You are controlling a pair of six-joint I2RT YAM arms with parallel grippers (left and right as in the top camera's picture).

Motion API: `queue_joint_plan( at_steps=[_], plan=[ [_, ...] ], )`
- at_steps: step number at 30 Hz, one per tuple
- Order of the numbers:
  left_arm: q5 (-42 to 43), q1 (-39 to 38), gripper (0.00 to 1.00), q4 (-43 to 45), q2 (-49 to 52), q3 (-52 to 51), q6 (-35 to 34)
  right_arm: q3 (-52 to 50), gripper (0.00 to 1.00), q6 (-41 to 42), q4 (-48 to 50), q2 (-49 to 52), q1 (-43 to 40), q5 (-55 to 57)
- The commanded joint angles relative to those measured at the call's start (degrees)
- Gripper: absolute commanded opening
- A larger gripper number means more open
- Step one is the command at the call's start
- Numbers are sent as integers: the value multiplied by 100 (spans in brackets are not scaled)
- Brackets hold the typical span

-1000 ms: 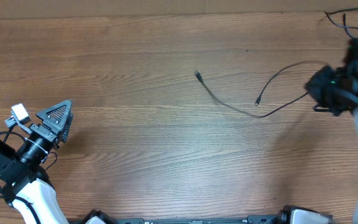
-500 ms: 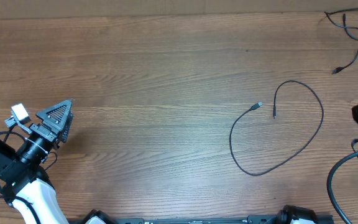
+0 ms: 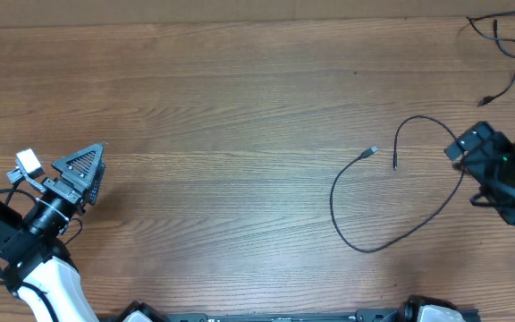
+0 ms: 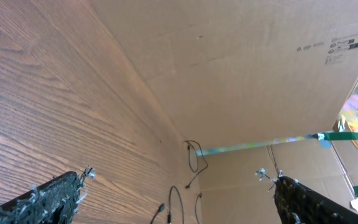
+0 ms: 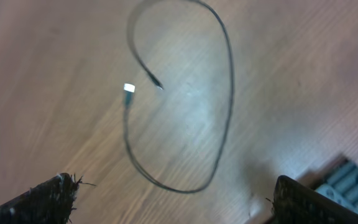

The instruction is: Untangle cables

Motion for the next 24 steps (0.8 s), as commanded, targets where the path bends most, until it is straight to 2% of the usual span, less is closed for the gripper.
queue_joint_plan(
  at_steps=[1,6,13,17,22,24],
  plan=[
    [85,20,100,7,-28,94,133,-570,100,645,79,275,-7,254],
    [85,20,100,7,-28,94,131,-2194,100,977,925,358,-7,-87],
    [85,20,100,7,-28,94,131,-4446,100,1043,2883,358,-7,-1316],
    [85,20,99,7,-28,94,133,-5206,96,1320,3672,358,-7,-1405],
    [85,20,100,7,-28,94,133,-5657,89,1318,4151,358,-7,-1399],
    [85,20,100,7,-28,94,131,-5823,82,1318,4360,358,-7,-1368]
  ],
)
